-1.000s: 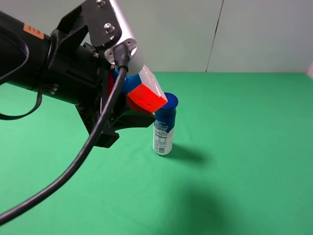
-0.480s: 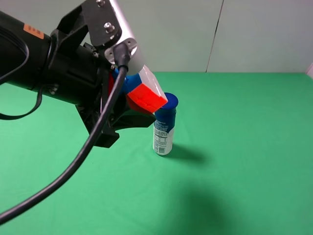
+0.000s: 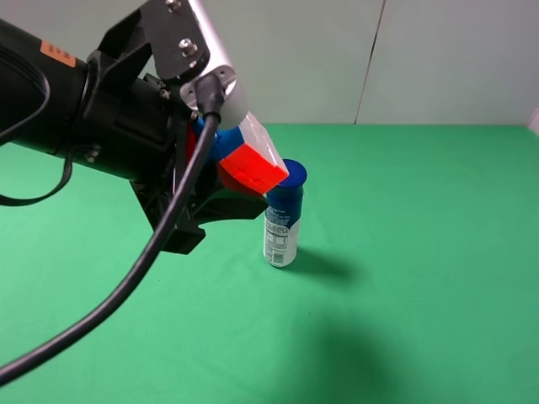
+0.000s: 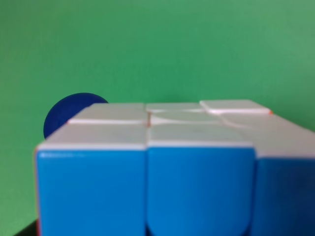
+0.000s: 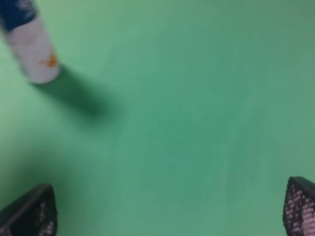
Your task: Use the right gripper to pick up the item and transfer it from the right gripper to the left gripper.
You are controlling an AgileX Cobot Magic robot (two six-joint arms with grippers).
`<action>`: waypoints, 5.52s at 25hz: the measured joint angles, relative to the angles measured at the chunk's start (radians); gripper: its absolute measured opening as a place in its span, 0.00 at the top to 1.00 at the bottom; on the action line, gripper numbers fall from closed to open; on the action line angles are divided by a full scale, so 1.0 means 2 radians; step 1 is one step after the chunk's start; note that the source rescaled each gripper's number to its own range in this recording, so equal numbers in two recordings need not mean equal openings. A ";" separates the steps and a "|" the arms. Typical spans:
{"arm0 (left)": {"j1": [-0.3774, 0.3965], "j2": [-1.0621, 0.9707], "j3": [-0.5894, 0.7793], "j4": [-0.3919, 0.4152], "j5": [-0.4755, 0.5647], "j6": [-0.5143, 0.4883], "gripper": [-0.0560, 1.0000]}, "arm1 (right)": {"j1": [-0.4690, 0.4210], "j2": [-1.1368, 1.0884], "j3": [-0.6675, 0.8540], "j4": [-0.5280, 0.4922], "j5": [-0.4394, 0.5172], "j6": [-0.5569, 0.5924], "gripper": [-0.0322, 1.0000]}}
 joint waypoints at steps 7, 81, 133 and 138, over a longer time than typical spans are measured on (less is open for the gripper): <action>0.000 0.000 0.000 0.000 0.000 0.000 0.95 | -0.122 -0.068 0.000 -0.001 -0.002 0.000 0.00; 0.258 0.296 -0.104 0.214 0.109 -0.292 0.95 | -0.177 -0.091 0.000 -0.001 -0.002 0.000 0.00; 0.258 0.265 -0.104 0.243 0.094 -0.292 0.00 | -0.177 -0.091 0.000 -0.001 -0.002 0.000 0.00; 0.258 0.210 -0.105 0.245 0.121 -0.292 0.00 | -0.177 -0.091 0.000 -0.001 -0.002 0.000 0.00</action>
